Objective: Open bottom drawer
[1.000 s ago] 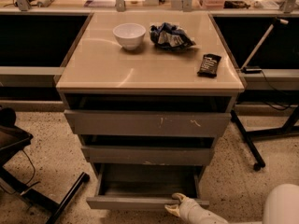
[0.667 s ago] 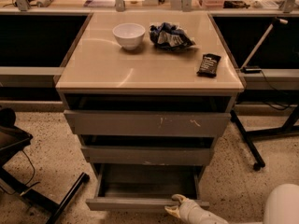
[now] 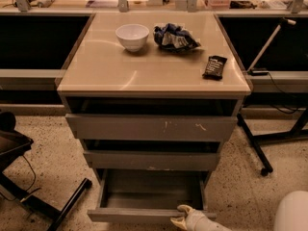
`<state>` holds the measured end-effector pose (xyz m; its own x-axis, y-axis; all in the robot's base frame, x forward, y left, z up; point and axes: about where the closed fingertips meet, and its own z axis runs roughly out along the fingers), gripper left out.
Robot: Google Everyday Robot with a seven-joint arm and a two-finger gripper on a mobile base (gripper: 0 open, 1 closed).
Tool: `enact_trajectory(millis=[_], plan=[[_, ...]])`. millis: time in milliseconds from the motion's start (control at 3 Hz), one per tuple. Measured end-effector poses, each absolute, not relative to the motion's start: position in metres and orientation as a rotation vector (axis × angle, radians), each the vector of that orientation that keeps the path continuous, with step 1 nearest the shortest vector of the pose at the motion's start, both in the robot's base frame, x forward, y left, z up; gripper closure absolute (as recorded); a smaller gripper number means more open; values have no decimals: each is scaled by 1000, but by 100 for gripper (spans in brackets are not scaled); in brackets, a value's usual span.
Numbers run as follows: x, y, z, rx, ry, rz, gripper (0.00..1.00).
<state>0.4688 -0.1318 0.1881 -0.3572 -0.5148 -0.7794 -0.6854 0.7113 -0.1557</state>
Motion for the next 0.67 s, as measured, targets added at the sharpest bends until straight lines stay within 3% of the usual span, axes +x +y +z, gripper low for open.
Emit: enact_trajectory(millis=[667], plan=[[447, -132, 189, -937, 2044, 255, 100]])
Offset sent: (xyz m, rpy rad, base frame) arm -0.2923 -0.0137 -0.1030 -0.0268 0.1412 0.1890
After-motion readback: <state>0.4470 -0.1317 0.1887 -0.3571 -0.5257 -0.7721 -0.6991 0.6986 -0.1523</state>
